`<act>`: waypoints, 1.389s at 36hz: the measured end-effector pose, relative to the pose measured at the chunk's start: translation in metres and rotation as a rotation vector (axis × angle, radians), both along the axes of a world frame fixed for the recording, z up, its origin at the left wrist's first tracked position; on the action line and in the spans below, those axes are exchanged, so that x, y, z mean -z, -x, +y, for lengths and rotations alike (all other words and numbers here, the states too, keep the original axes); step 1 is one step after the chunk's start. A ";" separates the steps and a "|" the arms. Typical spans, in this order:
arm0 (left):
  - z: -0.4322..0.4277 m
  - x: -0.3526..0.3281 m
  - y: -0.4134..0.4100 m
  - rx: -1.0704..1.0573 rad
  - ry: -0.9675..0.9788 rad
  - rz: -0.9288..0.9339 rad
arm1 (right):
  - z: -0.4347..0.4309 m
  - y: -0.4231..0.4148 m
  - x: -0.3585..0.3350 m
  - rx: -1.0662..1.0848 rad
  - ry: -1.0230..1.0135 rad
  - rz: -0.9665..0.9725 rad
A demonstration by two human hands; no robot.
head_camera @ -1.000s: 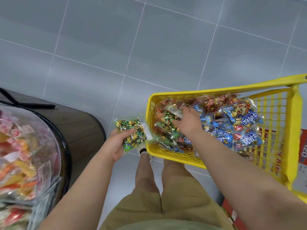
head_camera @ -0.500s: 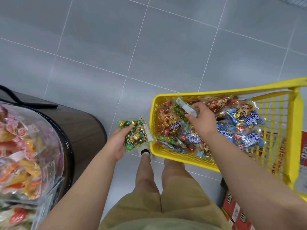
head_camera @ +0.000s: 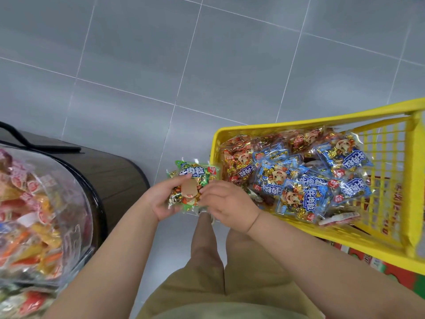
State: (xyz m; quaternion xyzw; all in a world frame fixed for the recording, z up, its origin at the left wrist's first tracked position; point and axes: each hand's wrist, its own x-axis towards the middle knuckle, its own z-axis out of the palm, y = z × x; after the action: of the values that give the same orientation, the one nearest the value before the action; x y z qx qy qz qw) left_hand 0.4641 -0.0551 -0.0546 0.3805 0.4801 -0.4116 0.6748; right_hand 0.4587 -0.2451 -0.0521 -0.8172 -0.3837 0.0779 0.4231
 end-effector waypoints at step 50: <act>0.051 -0.148 0.123 -0.477 -0.398 -0.328 | 0.035 -0.008 -0.142 0.488 -0.441 1.683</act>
State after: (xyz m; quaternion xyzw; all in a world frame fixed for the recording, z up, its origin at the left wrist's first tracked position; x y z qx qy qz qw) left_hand 0.3413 -0.0039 0.0933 0.4428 0.5115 -0.0741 0.7326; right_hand 0.4667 -0.2096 0.0902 -0.4489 0.2305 0.4830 0.7156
